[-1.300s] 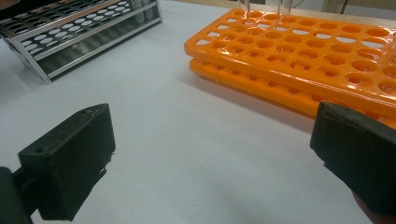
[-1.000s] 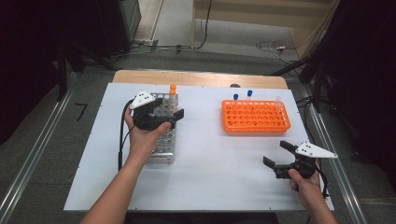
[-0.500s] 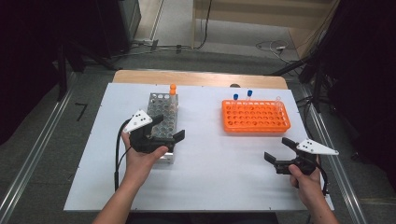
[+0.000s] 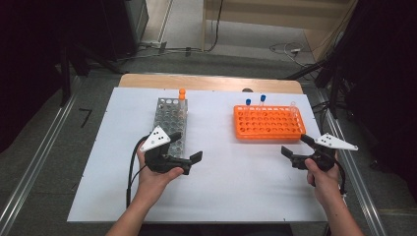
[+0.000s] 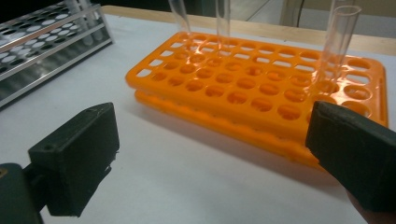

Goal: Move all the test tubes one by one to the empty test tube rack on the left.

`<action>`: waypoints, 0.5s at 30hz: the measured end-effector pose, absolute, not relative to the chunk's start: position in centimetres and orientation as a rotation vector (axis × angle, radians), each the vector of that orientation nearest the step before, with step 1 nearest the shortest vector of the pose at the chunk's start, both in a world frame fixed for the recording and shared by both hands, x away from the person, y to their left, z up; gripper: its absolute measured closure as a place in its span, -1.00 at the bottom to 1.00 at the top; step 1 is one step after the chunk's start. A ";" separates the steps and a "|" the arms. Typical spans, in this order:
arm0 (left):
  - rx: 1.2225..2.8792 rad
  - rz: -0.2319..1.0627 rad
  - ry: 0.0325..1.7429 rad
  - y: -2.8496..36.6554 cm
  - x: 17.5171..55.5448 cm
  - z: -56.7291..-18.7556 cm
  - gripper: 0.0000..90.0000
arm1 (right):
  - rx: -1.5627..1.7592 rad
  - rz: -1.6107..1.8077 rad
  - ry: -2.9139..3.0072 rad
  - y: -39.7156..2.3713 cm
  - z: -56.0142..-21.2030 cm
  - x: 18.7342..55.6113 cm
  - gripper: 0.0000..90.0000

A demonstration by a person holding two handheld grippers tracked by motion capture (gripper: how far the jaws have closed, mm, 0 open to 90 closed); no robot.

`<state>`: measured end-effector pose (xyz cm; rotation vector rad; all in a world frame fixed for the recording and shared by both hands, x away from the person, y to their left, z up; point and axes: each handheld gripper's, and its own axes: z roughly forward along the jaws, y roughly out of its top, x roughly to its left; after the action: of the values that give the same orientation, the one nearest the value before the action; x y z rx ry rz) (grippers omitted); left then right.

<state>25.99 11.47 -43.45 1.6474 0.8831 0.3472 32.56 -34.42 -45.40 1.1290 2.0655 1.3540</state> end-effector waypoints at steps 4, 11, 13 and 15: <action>1.642 0.347 0.894 11.7 26.1 -43.8 -1.00 | 1.162 1.343 2.041 -34.5 -45.0 34.1 -0.96; 1.643 0.342 0.897 11.7 26.1 -44.0 -1.00 | 1.232 1.293 1.982 -34.6 -44.7 37.2 -0.82; 1.645 0.343 0.894 11.7 26.0 -44.0 -1.00 | 1.259 1.266 1.962 -34.6 -44.9 38.0 -0.65; 1.645 0.341 0.895 11.7 26.0 -44.0 -1.00 | 1.285 1.240 1.945 -34.6 -45.1 38.8 -0.51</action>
<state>26.03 11.72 -44.02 1.6451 0.8948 0.3411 38.80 -34.62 -45.14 1.2853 1.9454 1.2401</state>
